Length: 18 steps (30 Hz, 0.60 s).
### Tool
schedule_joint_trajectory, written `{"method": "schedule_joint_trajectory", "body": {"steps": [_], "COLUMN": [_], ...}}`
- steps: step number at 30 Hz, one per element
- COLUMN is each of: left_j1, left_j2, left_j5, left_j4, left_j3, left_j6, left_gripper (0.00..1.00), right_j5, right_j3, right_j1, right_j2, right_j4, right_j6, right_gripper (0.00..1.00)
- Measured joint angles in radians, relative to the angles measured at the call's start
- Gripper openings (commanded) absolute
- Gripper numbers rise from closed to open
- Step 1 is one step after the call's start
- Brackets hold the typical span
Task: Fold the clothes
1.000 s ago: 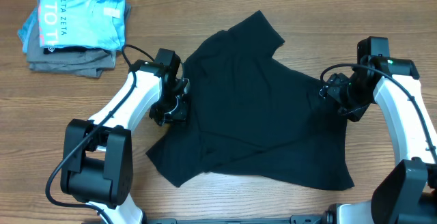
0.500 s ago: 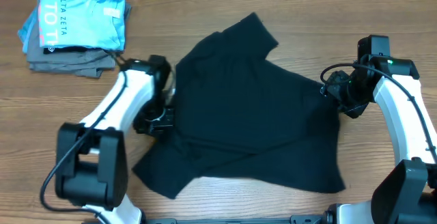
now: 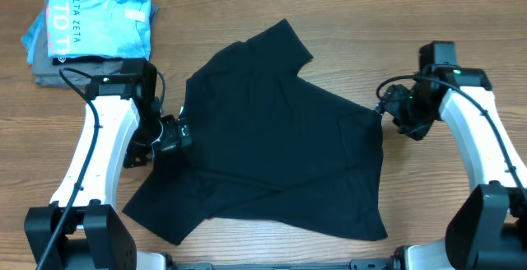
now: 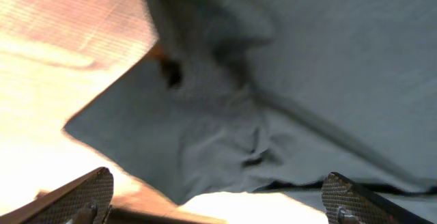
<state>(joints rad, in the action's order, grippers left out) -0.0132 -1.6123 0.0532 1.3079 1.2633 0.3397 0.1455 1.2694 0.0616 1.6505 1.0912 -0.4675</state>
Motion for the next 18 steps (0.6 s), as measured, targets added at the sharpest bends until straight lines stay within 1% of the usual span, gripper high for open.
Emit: {"method": "schedule_joint_trajectory", "body": {"steps": [5, 10, 14, 18], "left_j1": [0.000, 0.000, 0.000, 0.000], "left_j2": [0.000, 0.000, 0.000, 0.000], "left_j5": [0.042, 0.058, 0.064, 0.067], "left_j4": [-0.049, -0.049, -0.038, -0.037], "left_j3": [0.000, 0.000, 0.000, 0.000], "left_j6": [0.000, 0.000, 0.000, 0.000], "left_gripper": [1.00, 1.00, 1.00, 1.00], "right_j5": [-0.019, -0.059, -0.093, -0.146], "right_j3": [0.000, 0.000, 0.000, -0.001], "right_j1": [-0.119, -0.253, -0.291, -0.299], "right_j2": [0.011, 0.095, 0.173, 0.200], "right_j4": [-0.014, -0.065, -0.107, -0.137], "right_j6": [-0.001, -0.034, -0.053, -0.060], "right_gripper": [0.69, 0.68, 0.68, 0.68]}}
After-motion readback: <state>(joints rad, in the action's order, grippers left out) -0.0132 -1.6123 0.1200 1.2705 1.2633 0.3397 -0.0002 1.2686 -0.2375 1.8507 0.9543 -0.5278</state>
